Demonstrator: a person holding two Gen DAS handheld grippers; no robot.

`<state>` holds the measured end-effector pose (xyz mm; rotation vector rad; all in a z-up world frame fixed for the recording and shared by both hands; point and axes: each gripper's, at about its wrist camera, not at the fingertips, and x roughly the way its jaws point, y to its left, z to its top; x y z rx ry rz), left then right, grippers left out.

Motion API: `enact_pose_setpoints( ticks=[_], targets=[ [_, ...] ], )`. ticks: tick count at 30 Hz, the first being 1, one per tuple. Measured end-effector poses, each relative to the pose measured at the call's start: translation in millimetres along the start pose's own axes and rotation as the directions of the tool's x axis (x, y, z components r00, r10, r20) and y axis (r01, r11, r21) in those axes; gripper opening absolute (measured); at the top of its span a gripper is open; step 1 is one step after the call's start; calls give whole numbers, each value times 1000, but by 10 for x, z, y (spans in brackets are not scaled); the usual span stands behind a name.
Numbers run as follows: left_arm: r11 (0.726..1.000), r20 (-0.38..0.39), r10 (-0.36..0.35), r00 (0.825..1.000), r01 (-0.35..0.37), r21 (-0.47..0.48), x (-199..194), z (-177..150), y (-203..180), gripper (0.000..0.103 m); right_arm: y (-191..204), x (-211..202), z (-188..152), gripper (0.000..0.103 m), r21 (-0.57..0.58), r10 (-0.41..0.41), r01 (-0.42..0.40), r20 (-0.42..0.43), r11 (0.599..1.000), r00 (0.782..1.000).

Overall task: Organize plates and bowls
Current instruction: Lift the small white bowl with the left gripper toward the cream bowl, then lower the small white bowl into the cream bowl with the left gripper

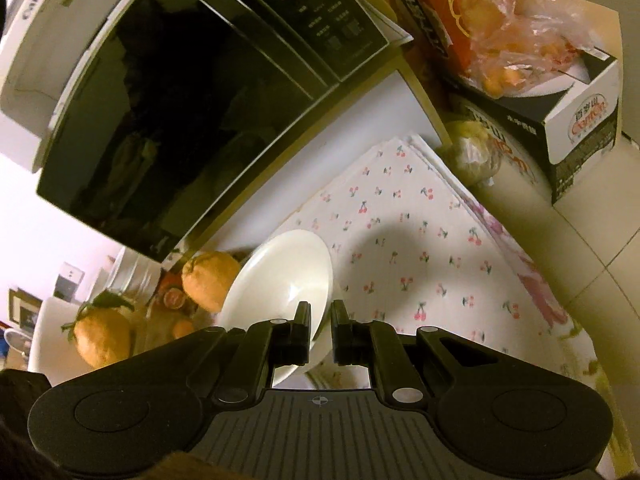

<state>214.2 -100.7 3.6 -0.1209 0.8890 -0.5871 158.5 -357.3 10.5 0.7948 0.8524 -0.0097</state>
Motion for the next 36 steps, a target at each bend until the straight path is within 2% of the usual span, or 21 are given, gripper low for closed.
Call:
enact_pose_setpoints(
  ticks=[19, 24, 31, 36],
  targets=[
    [996, 28, -60, 998, 62, -67, -464, -563, -38, 13, -66, -419, -542, 12, -5, -7, 7, 7, 1000, 1000],
    [994, 26, -75, 997, 77, -74, -507, -691, -43, 13, -104, -465, -651, 12, -6, -26, 26, 0, 1000, 1000],
    [996, 14, -85, 996, 85, -32, -538, -771, -109, 13, -182, -549, -745, 12, 14, -29, 29, 12, 999, 1000],
    [991, 7, -115, 993, 115, -69, -564, -845, -71, 13, -215, -624, -791, 12, 18, -14, 13, 16, 1000, 1000]
  ],
)
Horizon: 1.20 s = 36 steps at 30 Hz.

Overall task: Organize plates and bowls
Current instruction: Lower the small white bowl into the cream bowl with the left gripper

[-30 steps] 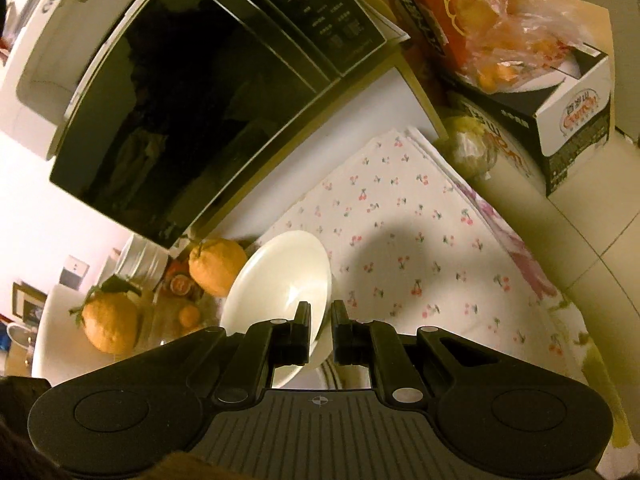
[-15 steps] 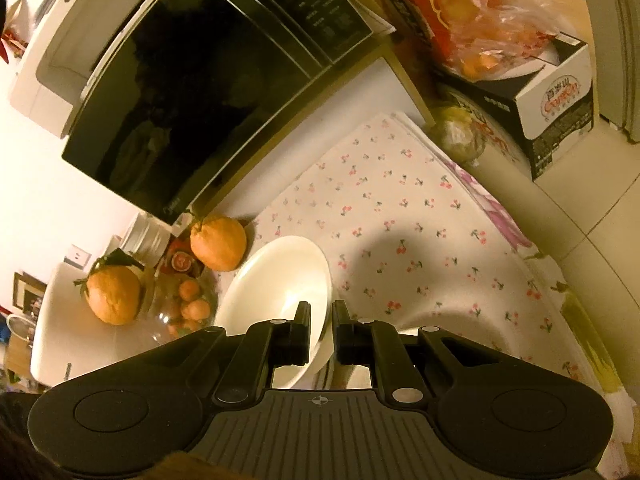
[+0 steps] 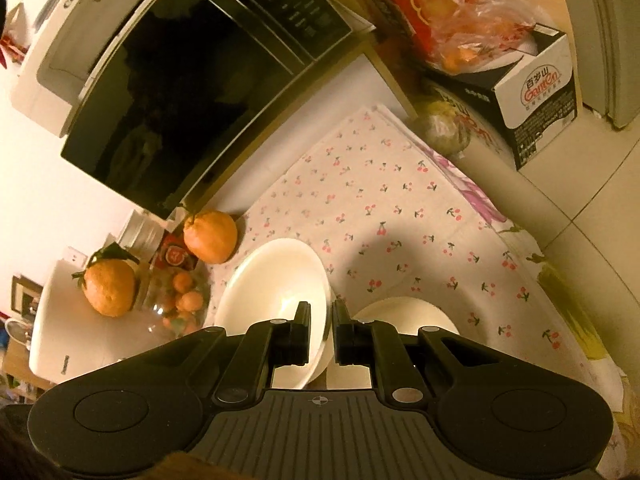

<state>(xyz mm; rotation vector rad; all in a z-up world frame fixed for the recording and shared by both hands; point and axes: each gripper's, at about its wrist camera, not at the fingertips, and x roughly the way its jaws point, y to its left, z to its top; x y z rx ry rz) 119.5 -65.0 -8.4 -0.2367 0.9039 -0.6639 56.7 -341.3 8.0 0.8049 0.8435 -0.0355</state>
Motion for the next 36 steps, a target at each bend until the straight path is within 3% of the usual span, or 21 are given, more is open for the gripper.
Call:
enact_pose_setpoints(
  ticks=[5, 13, 36],
  targets=[
    [1000, -4, -11, 1000, 11, -10, -25, -50, 17, 13, -16, -68, -30, 12, -4, 17, -17, -3, 1000, 1000],
    [1000, -41, -2, 999, 3, 17, 36, -154, -38, 14, 5, -54, -120, 12, -93, -67, 66, -12, 994, 998],
    [998, -133, 32, 991, -23, 62, 275, -341, -99, 15, -249, 109, -174, 14, -86, -158, 150, -92, 985, 983]
  ],
)
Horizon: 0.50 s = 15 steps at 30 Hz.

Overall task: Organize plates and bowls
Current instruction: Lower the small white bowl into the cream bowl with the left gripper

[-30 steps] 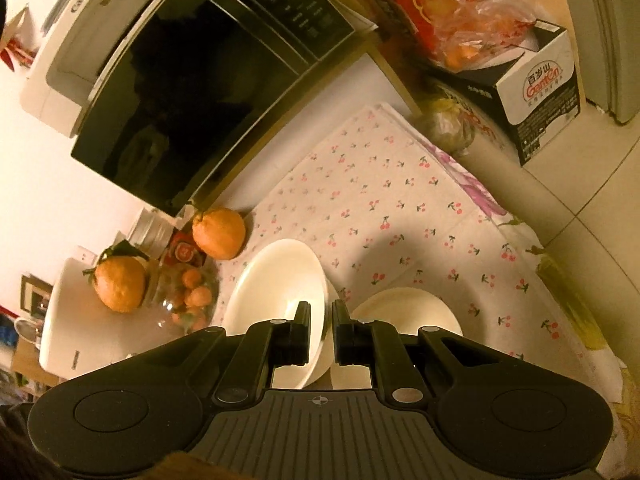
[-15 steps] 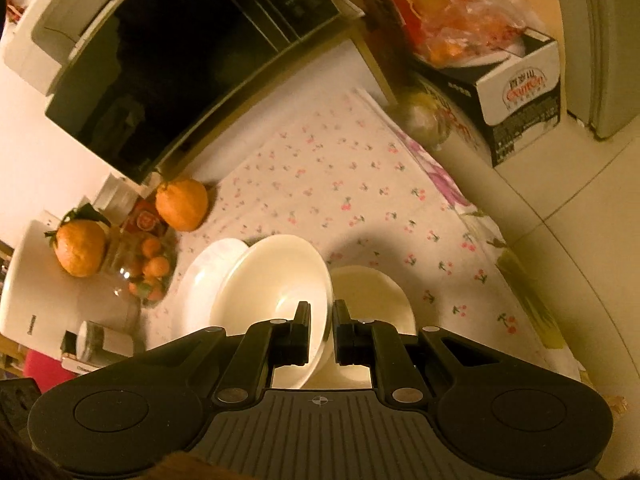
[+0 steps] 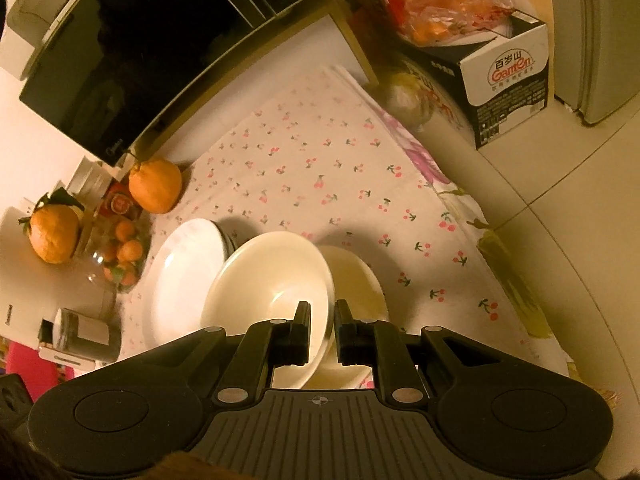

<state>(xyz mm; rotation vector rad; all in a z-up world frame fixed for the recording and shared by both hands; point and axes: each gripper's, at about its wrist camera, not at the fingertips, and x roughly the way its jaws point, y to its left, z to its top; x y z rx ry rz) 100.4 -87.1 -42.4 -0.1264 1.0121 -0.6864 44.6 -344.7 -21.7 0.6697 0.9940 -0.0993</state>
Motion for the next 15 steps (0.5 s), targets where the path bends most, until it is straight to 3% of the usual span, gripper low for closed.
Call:
enact_pose_setpoints(
  ticks=[15],
  targets=[
    [1000, -36, 7, 999, -7, 13, 81, -34, -27, 15, -9, 41, -6, 15, -18, -38, 37, -30, 999, 999]
  ],
)
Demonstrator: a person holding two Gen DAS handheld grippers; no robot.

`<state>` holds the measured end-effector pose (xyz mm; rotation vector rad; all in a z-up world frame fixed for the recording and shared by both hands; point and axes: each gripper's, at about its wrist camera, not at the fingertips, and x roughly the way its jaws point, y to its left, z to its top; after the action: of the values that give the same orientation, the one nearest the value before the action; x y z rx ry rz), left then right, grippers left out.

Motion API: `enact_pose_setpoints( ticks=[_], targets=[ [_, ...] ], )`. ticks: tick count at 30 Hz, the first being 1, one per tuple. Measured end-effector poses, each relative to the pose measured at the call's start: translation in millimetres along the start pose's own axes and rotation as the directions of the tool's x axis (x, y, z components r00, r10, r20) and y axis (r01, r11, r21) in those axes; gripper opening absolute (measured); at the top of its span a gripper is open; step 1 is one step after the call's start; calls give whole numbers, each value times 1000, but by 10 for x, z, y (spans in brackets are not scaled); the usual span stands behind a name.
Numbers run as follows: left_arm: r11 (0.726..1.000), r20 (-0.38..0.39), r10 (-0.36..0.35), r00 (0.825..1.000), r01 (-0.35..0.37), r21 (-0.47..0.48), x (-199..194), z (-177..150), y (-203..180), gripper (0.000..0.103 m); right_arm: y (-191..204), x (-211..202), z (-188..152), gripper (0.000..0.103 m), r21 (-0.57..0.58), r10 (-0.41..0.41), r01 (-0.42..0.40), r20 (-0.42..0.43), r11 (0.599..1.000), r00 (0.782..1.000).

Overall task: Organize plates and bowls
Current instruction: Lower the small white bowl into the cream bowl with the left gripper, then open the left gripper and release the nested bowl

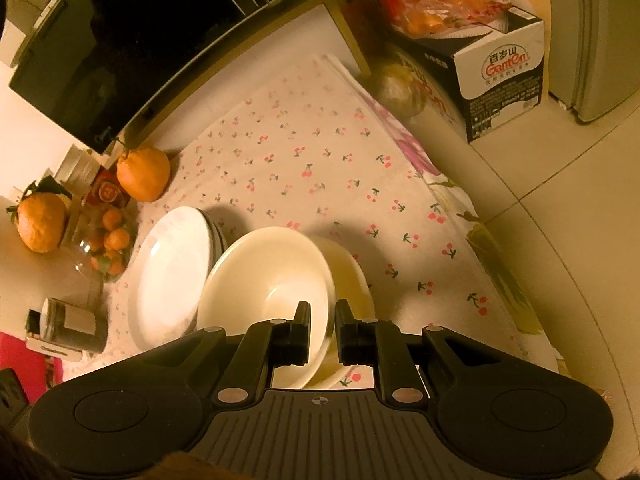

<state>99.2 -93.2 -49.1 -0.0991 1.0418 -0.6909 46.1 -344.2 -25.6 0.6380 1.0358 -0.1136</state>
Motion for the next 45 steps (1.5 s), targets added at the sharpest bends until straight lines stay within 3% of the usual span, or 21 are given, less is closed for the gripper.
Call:
enact_pose_setpoints(
  ticks=[14, 16, 26, 34, 36, 41, 45],
  targets=[
    [1000, -23, -2, 1000, 2, 2, 69, 1, -7, 21, -31, 20, 19, 16, 12, -7, 7, -18, 1000, 1000],
    [1000, -25, -6, 1000, 6, 2, 72, -3, -2, 21, -34, 20, 20, 21, 14, -4, 4, -20, 1000, 1000],
    [1000, -37, -6, 999, 6, 6, 88, -18, -1, 22, -21, 20, 18, 24, 2, -8, 8, -18, 1000, 1000],
    [1000, -34, -22, 999, 23, 12, 95, -27, 0, 26, -3, -63, 33, 51, -4, 5, -4, 24, 1000, 1000],
    [999, -28, -35, 999, 36, 24, 88, -34, -5, 32, -5, -80, 41, 55, -4, 12, -12, 32, 1000, 999],
    [993, 13, -63, 998, 62, 100, 53, -89, -52, 64, -37, -85, 43, 68, -13, 37, -36, 59, 999, 998],
    [980, 55, -81, 995, 69, 189, 28, -154, -88, 77, -102, -79, 37, 78, -43, 46, -41, 100, 998, 994]
  ],
)
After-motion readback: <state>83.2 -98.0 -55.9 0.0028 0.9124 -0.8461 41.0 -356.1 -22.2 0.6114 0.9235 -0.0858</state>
